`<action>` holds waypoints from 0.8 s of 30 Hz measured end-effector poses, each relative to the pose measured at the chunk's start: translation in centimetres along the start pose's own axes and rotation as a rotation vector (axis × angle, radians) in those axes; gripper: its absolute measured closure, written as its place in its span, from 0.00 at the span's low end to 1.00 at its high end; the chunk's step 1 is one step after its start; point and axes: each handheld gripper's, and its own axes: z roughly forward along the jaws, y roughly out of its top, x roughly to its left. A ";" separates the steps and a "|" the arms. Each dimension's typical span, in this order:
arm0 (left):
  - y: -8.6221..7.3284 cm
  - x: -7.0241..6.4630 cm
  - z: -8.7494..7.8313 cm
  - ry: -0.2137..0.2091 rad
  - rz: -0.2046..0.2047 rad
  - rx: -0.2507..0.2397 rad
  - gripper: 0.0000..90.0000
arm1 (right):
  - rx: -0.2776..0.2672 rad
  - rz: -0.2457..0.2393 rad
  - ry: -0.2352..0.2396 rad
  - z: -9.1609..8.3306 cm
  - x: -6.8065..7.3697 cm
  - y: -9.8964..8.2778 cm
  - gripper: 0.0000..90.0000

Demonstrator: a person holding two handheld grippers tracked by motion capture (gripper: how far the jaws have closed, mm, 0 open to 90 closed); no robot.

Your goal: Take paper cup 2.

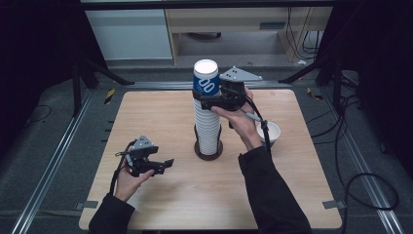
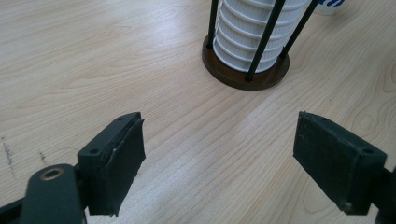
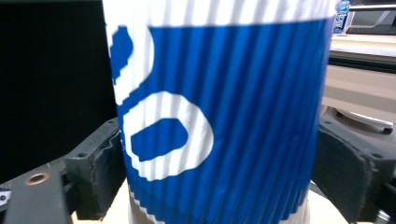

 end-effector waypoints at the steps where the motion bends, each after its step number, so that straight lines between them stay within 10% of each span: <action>1: 0.0 0.0 0.0 -0.001 -0.001 -0.001 0.18 | 0.001 -0.002 -0.006 0.1 0.0 0.0 0.15; 24: 0.0 0.1 -0.1 0.000 -0.003 -0.003 0.18 | 0.012 -0.035 0.002 -0.2 0.2 0.7 0.20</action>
